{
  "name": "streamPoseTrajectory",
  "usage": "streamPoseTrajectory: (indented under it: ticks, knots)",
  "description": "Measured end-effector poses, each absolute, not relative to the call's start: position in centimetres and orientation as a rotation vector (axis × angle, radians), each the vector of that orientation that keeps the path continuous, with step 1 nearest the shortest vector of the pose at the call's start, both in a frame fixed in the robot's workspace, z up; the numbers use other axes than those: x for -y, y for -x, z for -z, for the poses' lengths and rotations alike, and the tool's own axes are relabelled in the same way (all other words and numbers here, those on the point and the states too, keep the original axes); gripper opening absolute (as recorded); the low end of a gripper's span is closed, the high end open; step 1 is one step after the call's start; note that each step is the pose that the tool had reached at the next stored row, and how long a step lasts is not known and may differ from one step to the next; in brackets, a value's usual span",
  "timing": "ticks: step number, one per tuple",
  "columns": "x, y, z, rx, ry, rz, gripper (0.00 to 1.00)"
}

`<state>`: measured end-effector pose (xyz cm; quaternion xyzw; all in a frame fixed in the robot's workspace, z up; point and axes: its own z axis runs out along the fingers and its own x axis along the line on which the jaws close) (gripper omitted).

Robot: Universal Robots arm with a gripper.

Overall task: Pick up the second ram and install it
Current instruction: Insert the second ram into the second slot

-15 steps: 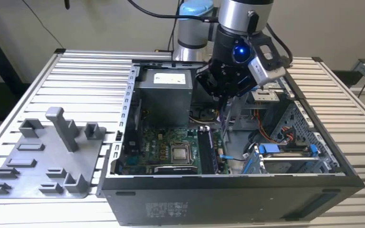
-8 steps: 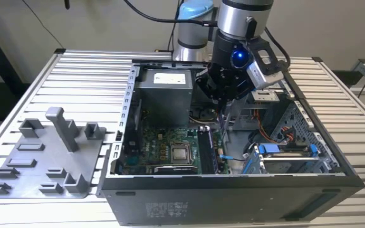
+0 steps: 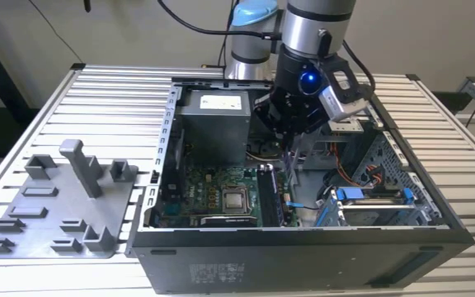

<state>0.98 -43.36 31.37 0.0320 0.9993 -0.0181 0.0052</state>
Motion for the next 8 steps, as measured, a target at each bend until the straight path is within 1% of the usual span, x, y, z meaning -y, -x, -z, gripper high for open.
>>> streamPoseTrajectory:
  ticks: [8]
  knots:
    - [43.36, -0.98, -30.66, -3.129, -0.100, 0.057, 0.14]
